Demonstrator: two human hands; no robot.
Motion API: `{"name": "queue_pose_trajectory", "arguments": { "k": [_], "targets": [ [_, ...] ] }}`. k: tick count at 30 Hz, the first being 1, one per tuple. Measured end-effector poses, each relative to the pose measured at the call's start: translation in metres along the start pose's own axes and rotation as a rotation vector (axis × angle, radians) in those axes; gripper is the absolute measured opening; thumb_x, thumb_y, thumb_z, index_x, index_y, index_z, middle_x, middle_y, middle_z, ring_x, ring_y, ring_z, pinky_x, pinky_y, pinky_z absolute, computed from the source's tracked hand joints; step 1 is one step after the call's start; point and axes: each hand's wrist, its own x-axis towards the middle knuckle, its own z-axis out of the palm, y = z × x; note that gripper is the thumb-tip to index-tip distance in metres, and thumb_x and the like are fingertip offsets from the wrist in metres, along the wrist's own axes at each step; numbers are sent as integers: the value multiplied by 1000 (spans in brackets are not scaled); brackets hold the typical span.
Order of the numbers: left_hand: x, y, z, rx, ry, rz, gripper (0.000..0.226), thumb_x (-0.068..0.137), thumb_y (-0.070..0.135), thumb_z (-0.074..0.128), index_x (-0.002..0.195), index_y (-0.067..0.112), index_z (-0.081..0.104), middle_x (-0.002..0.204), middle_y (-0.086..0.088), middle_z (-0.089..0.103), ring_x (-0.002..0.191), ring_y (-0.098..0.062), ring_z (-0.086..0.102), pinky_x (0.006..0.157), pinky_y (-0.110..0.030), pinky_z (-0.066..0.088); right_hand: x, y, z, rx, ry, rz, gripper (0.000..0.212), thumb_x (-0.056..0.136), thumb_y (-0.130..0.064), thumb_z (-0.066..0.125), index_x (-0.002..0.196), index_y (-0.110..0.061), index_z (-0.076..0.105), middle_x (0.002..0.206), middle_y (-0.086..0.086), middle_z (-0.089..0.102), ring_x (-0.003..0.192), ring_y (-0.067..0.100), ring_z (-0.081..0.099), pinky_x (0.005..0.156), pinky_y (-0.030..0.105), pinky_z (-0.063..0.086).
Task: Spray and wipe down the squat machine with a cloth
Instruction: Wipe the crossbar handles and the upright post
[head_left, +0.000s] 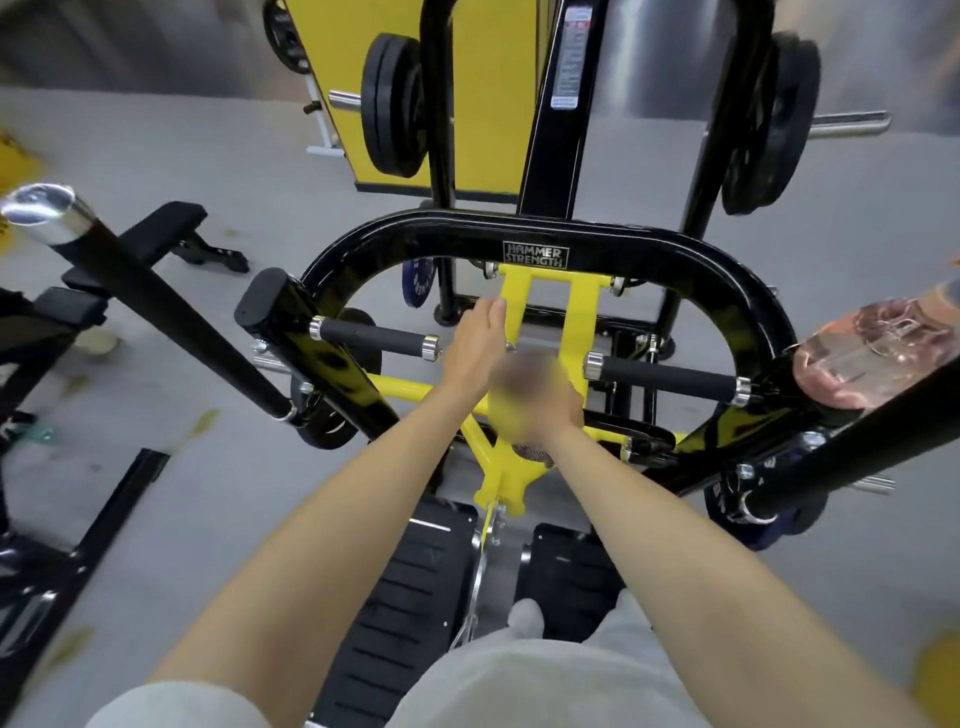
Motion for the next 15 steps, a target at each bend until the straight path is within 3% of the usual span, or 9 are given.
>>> {"name": "queue_pose_trajectory", "arguments": {
  "k": [2,4,8,11,13,15],
  "targets": [
    [0,0,-1,-15,-13,6,31,102,36,26,83,19,45,81,-1,46,72,-15,48,75,-40,38,-26,-26,-20,-45,7,-62,22,88,-30,60,107,-19,63,92,-8,58,93,19,63,50,4,39],
    [2,-3,-1,-16,-33,23,36,101,37,25,96,13,51,92,-7,54,88,-25,52,84,-43,43,-26,-27,-21,-23,23,34,24,89,-20,63,107,-4,63,103,7,61,98,27,61,66,24,46],
    [-1,-3,-2,-36,-26,34,36,103,37,24,98,15,51,89,-2,52,91,-23,49,86,-44,40,-37,-41,-14,94,42,64,30,92,-2,52,121,-5,60,122,11,62,111,30,59,83,32,49],
    [-2,-4,-1,-58,-29,34,36,103,39,23,97,16,50,86,0,51,91,-23,49,88,-44,40,-43,-45,-17,198,65,98,27,91,-3,53,117,-5,60,116,13,63,104,30,60,76,29,47],
    [-3,-5,-2,-66,-37,24,38,102,42,22,99,17,49,89,-1,51,93,-23,50,90,-44,41,-51,-51,-22,253,68,103,17,91,-3,53,104,-8,63,97,7,66,95,26,59,66,25,44],
    [-4,-4,-3,-67,-34,22,41,102,43,21,105,15,51,94,-5,53,99,-26,51,92,-45,40,-51,-49,-22,310,60,93,15,91,-2,53,95,-8,66,84,1,62,96,24,57,66,23,42]
  ]
}}
